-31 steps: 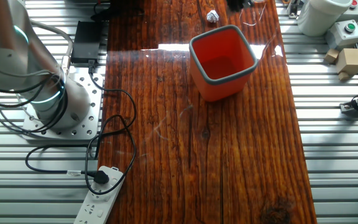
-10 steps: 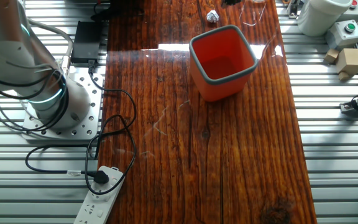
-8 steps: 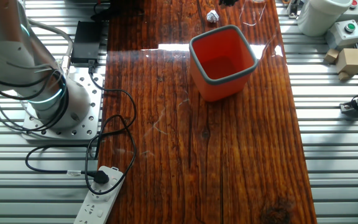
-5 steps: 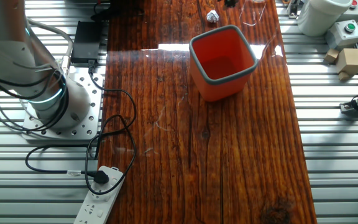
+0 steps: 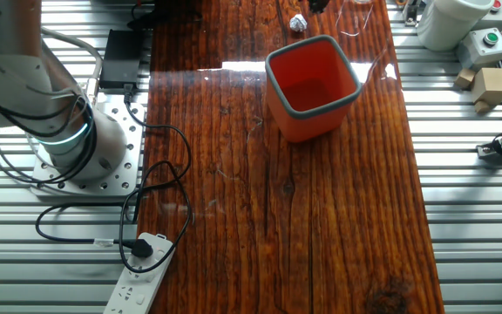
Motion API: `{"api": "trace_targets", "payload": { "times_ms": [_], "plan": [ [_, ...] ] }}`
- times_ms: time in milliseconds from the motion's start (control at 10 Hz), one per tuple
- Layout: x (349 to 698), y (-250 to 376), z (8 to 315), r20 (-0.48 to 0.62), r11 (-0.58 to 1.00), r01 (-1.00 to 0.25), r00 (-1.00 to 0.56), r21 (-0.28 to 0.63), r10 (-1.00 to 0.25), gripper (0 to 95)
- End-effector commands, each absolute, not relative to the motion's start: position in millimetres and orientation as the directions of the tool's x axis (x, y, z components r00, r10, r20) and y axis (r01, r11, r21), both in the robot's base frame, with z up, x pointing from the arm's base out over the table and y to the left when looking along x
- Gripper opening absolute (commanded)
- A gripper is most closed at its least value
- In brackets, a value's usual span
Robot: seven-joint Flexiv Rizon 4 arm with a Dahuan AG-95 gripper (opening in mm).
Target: Put the garbage in the trash can
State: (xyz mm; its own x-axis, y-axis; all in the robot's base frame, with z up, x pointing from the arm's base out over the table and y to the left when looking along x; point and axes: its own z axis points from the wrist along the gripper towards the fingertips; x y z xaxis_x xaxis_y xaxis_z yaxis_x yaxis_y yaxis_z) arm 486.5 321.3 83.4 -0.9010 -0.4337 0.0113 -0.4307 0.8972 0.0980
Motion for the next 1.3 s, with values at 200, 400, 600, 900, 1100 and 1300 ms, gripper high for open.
{"api": "trace_targets", "payload": {
  "times_ms": [200,400,600,900,1100,1300],
  "plan": [
    [483.8,325.4,66.5,-0.008,0.899,-0.428,-0.903,0.091,-0.429,57.0],
    [481.5,329.1,55.7,-0.009,0.901,-0.425,-0.905,0.09,-0.426,57.0],
    [480.1,334.2,53.1,-0.004,0.906,-0.414,-0.91,0.089,-0.415,57.0],
    [480.2,335.0,53.1,-0.013,0.904,-0.417,-0.908,0.093,-0.418,57.0],
    [480.2,335.0,53.1,-0.005,0.896,-0.428,-0.902,0.119,-0.431,57.0],
    [480.2,335.0,53.1,0.003,0.892,-0.435,-0.899,0.125,-0.439,57.0]
  ]
}}
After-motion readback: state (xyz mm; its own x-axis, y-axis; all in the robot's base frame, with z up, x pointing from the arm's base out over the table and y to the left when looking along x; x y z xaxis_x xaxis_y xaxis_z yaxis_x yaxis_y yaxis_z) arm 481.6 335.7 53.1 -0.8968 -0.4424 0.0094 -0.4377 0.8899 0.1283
